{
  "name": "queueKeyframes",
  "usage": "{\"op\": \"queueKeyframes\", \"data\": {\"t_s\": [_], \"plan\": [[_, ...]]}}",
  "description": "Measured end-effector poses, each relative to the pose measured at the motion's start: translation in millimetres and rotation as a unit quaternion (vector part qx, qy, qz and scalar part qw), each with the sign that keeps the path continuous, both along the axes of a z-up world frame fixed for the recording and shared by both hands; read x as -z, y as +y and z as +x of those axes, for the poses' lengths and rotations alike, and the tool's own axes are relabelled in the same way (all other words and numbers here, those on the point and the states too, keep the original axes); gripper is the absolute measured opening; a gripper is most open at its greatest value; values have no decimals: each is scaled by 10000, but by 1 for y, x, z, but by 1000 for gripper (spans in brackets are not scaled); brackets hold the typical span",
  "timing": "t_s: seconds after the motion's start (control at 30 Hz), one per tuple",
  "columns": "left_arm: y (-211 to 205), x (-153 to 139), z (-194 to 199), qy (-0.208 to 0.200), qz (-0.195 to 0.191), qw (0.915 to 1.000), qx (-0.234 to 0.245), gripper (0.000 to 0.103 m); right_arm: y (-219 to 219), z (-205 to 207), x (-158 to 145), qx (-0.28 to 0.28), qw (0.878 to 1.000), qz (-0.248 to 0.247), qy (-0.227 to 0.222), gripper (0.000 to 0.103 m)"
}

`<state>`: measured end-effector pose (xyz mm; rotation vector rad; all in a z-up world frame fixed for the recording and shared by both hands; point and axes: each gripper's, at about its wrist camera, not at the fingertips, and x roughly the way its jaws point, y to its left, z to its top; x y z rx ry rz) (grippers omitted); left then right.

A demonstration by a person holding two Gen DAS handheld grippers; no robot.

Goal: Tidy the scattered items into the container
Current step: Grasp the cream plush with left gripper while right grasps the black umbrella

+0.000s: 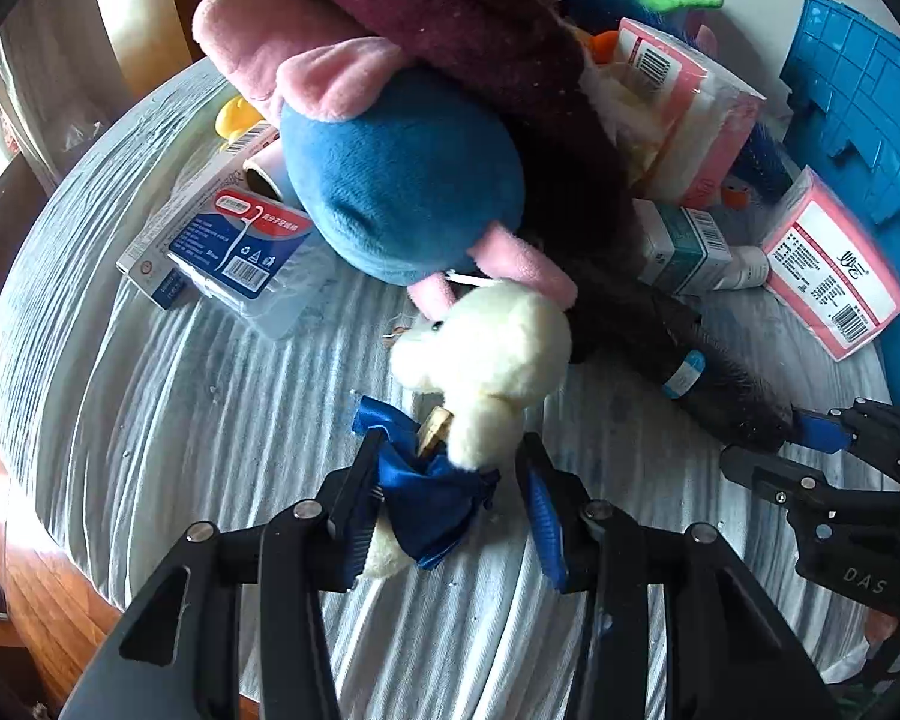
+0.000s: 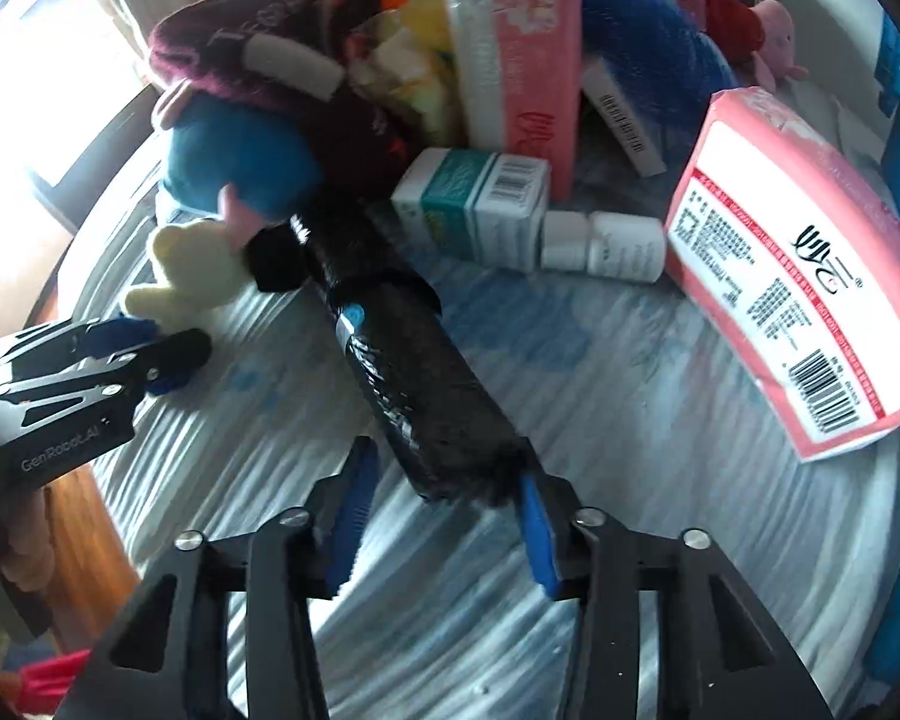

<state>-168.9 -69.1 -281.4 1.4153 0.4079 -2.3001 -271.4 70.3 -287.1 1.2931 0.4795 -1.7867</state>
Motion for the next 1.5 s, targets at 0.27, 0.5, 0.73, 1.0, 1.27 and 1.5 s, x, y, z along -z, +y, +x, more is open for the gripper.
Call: {"op": "queueKeyframes", "data": {"t_s": [0.27, 0.5, 0.73, 1.0, 1.27, 1.5], "plan": [[-5, 6, -13, -205, -141, 9996, -140, 43, -9, -6, -13, -108, 9982, 39, 581, 64], [4, 12, -24, -180, -203, 9996, 32, 45, -34, -5, -11, -282, 9967, 51, 758, 64], [20, 8, -24, -118, -300, 9994, 128, 29, -54, -2, 3, -501, 9940, 237, 938, 46], [47, -7, -10, -11, -273, 9996, -71, 27, -34, 2, -4, -380, 9949, 243, 900, 38], [83, -53, 12, 323, -436, 9985, 66, 27, 13, 8, -45, -1, 9947, -34, 1028, 36], [48, -116, 20, 1053, -820, 9904, 354, 27, 22, 20, -118, 613, 9847, -490, 1555, 36]]}}
